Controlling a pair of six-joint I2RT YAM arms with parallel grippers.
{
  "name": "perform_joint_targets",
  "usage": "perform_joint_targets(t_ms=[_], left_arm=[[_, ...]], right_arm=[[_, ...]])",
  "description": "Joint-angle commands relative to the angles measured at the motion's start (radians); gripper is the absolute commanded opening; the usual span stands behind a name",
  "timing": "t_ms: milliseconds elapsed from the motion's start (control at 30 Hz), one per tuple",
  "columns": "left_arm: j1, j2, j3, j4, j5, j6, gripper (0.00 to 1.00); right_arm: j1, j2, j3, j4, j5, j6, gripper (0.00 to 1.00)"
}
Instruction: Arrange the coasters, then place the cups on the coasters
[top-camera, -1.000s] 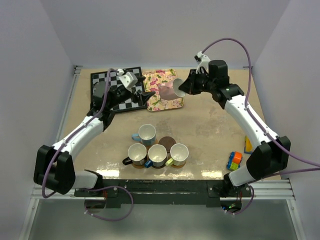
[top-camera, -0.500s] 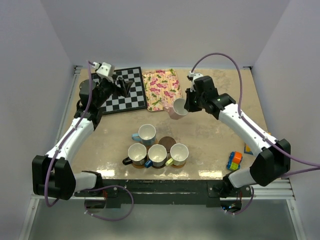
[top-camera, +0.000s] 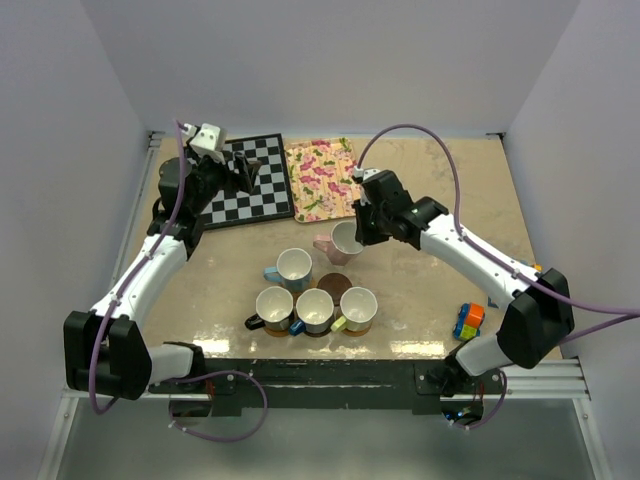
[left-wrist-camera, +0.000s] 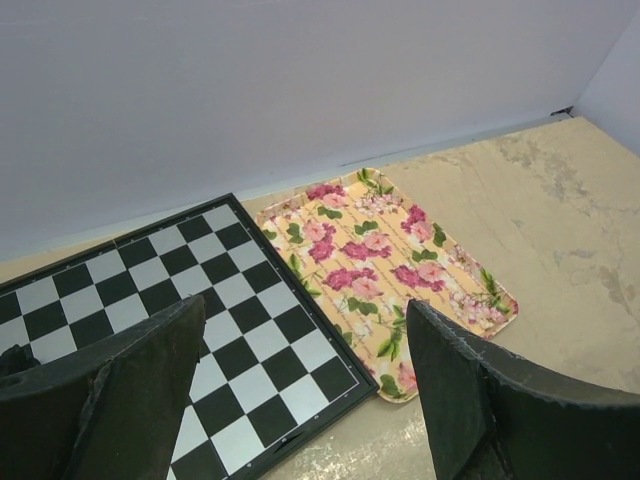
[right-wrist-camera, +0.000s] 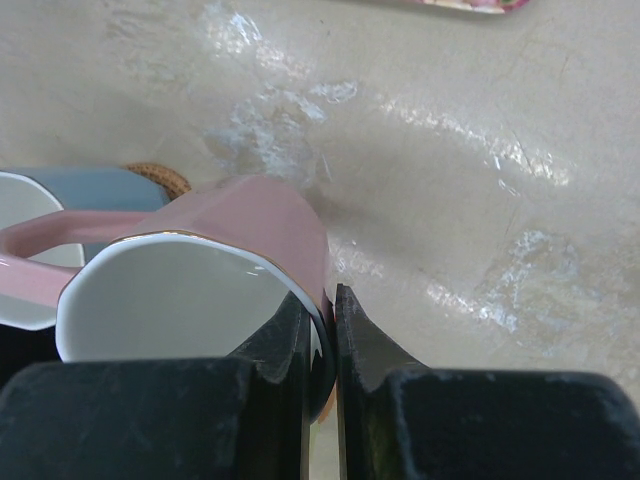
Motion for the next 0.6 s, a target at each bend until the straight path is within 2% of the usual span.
perform_joint_targets(t_ms=[0, 233, 567], left_arm=[[0.007, -0.006, 0.045, 0.006, -0.011, -0.005, 0.86], [0.007, 0.002, 0.045, 0.007, 0.008, -0.005, 0.86], [0.007, 0.011, 0.043, 0.009, 0.029, 0.002, 0.86]], right_arm=[[-0.006, -0.046, 0.011, 0.027, 0.033, 0.016, 0.00], [-0.006, -0.037, -0.009, 0.035, -0.042, -0.076, 0.00], [-0.006, -0.017, -0.028, 0.044, -0.071, -0.167, 0.00]])
